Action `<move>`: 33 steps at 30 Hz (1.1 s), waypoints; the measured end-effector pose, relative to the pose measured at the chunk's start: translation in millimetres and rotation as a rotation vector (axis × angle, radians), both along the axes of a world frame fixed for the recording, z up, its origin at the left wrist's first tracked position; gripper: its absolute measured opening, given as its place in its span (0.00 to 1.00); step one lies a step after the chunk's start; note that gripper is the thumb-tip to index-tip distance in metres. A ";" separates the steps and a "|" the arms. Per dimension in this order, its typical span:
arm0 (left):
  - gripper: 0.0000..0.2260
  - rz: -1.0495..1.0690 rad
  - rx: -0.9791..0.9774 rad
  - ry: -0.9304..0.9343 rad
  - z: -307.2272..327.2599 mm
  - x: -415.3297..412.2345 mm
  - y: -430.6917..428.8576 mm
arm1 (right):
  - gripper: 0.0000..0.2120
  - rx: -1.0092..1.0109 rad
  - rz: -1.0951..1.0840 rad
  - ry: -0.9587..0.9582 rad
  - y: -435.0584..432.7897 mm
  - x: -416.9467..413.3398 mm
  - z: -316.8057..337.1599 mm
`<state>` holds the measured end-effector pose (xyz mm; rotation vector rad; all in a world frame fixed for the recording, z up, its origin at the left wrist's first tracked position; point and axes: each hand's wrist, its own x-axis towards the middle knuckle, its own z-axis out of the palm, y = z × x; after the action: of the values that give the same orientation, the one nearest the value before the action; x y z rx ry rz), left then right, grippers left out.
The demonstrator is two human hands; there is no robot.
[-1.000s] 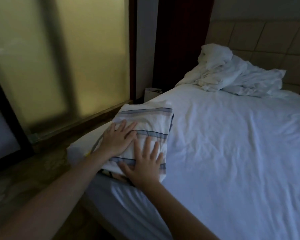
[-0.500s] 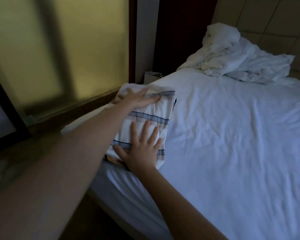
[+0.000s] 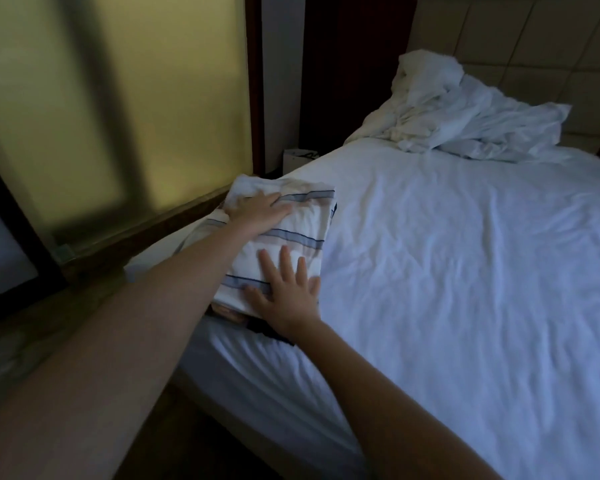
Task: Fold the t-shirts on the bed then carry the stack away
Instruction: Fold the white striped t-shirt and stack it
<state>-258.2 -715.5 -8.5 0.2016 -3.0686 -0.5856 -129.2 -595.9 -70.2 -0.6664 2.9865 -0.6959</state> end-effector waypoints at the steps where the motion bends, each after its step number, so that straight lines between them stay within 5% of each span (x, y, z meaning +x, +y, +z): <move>1: 0.29 -0.006 -0.013 0.013 1.7 8.9 2.4 | 0.28 0.006 -0.013 0.040 8.2 0.5 5.4; 7: 0.25 -0.183 -0.085 0.075 2.7 69.4 34.8 | 0.24 0.096 -0.106 0.237 77.2 25.1 19.5; 10: 0.15 -0.307 0.013 0.130 8.0 92.4 77.0 | 0.23 0.060 -0.130 0.305 121.1 41.1 23.4; 15: 0.14 -0.465 0.126 0.159 6.7 120.9 180.3 | 0.20 -0.084 -0.216 0.452 203.0 77.7 31.6; 21: 0.08 -0.700 0.200 0.092 -16.2 162.9 313.9 | 0.25 -0.001 -0.448 0.416 317.3 141.1 19.7; 29: 0.17 -1.011 0.344 -0.046 -65.2 235.6 481.2 | 0.24 0.146 -0.939 0.337 472.8 251.0 0.2; 33: 0.27 -1.124 0.254 0.022 -95.5 266.8 529.5 | 0.25 0.210 -1.209 0.166 522.5 295.3 -20.2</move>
<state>8.6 -186.0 -104.0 -1.5637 -2.7844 -0.9300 166.1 -73.5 -90.4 1.2412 3.2610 -0.2533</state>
